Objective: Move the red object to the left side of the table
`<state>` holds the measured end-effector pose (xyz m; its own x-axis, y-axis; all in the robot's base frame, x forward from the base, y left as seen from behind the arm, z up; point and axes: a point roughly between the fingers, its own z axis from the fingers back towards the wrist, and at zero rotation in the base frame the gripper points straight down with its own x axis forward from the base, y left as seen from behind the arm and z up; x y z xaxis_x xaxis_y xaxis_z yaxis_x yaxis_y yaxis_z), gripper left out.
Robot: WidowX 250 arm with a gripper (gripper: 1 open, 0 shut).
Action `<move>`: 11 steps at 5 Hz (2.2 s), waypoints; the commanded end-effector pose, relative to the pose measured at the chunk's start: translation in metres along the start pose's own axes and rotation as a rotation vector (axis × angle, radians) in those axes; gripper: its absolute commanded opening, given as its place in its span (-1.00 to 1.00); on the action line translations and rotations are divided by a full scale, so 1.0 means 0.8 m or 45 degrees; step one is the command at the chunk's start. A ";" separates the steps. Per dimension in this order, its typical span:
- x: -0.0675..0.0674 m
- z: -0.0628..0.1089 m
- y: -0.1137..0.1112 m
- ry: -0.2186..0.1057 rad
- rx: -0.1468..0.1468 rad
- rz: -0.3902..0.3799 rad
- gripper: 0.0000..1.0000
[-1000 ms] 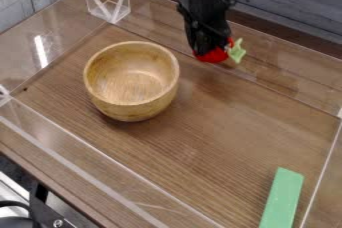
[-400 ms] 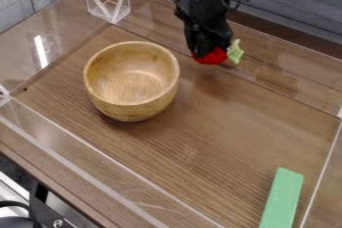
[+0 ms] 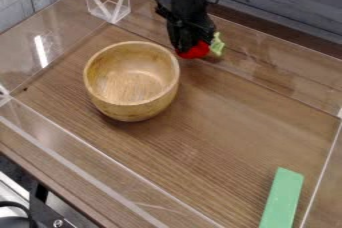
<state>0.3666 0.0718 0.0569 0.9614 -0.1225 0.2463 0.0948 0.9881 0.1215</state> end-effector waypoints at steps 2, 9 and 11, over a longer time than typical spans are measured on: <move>0.016 0.013 0.014 -0.062 0.027 0.154 -1.00; -0.013 0.075 0.124 -0.197 0.137 0.577 -1.00; 0.004 0.035 0.132 -0.166 0.190 0.672 -1.00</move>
<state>0.3621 0.1714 0.0719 0.8541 0.3822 0.3528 -0.4353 0.8965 0.0827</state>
